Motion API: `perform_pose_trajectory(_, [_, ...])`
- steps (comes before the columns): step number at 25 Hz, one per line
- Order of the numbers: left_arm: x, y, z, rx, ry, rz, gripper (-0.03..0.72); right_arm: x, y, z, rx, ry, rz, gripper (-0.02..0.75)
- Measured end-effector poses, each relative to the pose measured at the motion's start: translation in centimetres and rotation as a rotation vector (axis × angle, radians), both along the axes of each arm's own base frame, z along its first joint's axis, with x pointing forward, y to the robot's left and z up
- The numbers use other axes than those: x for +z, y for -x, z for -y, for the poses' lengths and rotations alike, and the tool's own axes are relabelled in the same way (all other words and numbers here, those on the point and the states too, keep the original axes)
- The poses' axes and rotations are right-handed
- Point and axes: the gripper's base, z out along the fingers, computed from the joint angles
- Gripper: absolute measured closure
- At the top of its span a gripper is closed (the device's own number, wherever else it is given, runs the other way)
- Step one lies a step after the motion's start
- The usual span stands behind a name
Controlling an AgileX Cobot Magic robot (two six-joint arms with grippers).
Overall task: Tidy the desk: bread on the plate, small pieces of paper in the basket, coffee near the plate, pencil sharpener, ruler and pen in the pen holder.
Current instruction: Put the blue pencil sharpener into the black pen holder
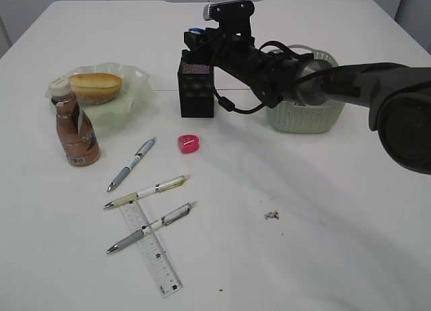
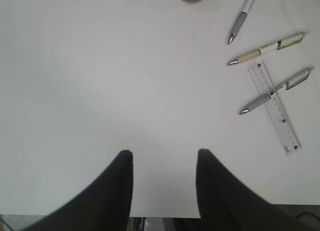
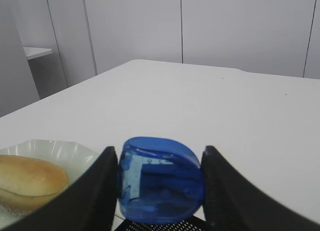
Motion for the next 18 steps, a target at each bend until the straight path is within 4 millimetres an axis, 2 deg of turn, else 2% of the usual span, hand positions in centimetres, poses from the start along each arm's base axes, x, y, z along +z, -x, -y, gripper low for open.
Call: perform_pose_trajectory(18, [0.00,0.00,0.02,0.000,0.002,0.000,0.381,-0.40,-0.04,0.11,-0.012,0.023,-0.038,0.357])
